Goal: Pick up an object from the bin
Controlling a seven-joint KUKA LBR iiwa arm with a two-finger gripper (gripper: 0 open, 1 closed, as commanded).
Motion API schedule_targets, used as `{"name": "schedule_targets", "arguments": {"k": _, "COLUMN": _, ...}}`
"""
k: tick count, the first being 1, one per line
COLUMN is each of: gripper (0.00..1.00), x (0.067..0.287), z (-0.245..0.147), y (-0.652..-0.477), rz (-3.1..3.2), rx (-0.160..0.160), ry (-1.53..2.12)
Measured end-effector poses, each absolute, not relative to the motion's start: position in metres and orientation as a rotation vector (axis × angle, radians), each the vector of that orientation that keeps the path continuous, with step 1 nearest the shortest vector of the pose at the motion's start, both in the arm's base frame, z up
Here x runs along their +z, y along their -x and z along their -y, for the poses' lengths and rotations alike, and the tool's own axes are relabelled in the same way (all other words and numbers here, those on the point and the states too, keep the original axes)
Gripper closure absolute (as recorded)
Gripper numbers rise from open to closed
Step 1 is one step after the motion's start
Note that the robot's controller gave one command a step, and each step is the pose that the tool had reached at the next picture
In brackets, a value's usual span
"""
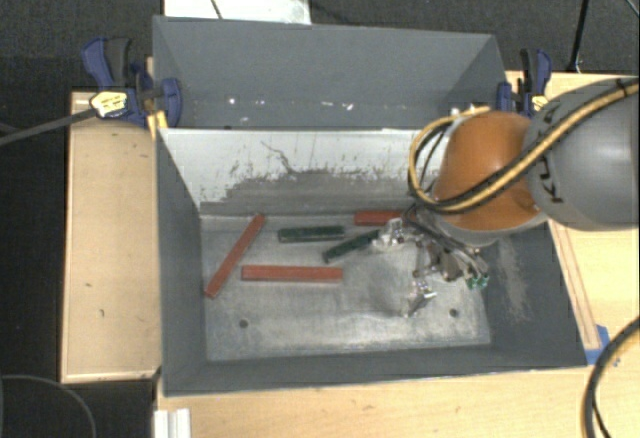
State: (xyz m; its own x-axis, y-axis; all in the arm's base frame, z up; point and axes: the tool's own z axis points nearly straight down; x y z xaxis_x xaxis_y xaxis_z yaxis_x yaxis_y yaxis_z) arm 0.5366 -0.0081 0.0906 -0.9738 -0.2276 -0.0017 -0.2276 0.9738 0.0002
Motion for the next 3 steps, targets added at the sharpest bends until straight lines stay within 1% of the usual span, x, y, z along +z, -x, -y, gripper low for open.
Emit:
{"name": "schedule_targets", "arguments": {"k": 1, "gripper": 0.00, "x": 0.092, "z": -0.009, "y": -0.550, "rz": -3.130, "rx": 0.002, "ry": 0.223}}
{"name": "schedule_targets", "arguments": {"k": 2, "gripper": 0.00, "x": 0.101, "z": -0.039, "y": -0.545, "rz": -3.139, "rx": 0.001, "ry": -0.023}}
{"name": "schedule_targets", "arguments": {"k": 3, "gripper": 1.00, "x": 0.083, "z": -0.060, "y": -0.587, "rz": -3.126, "rx": -0.001, "ry": 0.228}}
